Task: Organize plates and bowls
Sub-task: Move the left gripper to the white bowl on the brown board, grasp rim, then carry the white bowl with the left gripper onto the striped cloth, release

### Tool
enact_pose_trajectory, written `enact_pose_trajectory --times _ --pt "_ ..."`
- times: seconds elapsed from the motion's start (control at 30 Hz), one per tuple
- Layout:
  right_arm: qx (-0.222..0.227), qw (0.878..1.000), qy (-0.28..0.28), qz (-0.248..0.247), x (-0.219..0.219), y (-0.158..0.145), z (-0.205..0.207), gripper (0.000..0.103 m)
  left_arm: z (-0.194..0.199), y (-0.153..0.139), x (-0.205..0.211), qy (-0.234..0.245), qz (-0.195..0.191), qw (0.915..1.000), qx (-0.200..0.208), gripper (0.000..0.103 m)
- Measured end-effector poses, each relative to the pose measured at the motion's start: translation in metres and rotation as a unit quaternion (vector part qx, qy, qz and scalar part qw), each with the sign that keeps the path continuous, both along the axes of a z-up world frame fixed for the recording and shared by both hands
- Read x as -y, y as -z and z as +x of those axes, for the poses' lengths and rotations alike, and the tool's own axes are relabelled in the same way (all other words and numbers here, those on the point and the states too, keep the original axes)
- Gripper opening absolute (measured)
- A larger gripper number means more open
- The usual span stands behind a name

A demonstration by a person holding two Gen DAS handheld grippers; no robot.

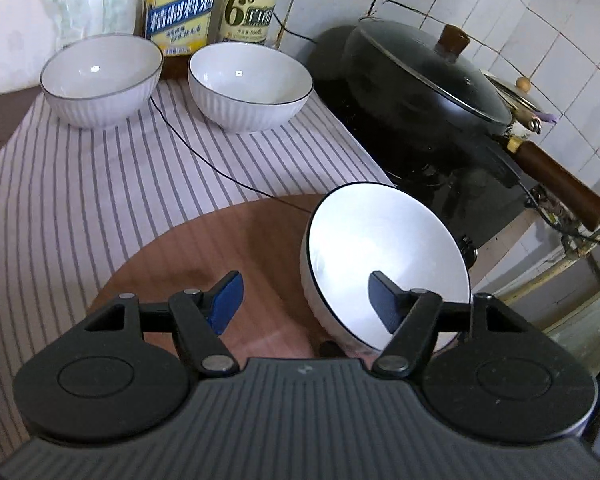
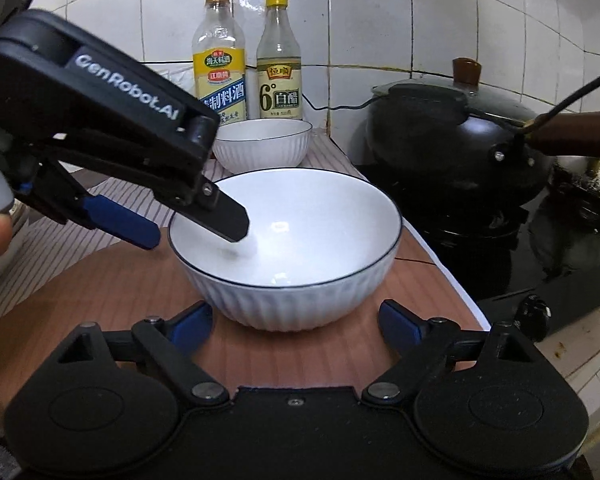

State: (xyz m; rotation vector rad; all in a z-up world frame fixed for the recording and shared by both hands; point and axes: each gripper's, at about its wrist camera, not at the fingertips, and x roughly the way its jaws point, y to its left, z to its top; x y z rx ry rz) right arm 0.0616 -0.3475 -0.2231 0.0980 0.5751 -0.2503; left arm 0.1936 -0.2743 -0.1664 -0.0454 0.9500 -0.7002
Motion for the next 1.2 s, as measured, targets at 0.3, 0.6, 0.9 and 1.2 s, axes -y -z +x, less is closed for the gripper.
enact_pose_trajectory --times 0.3,0.6,0.9,1.2 --pt "0.028 0.999 -0.013 -0.023 -0.001 0.009 0.008 0.095 0.009 0.009 0.003 0.007 -0.007 0.9991 -0.042 0.020" --pt "0.000 1.000 -0.022 0.007 -0.003 -0.004 0.011 0.094 -0.012 -0.002 0.011 0.017 0.041 0.9990 0.011 0.017" --pt "0.020 0.999 -0.035 0.010 -0.026 -0.024 0.003 0.094 -0.019 -0.020 -0.025 -0.012 0.011 0.9999 0.000 0.017" --pt "0.030 0.993 -0.114 0.002 -0.071 -0.042 0.015 0.094 -0.027 -0.033 -0.096 -0.086 -0.012 0.9962 -0.011 0.017"
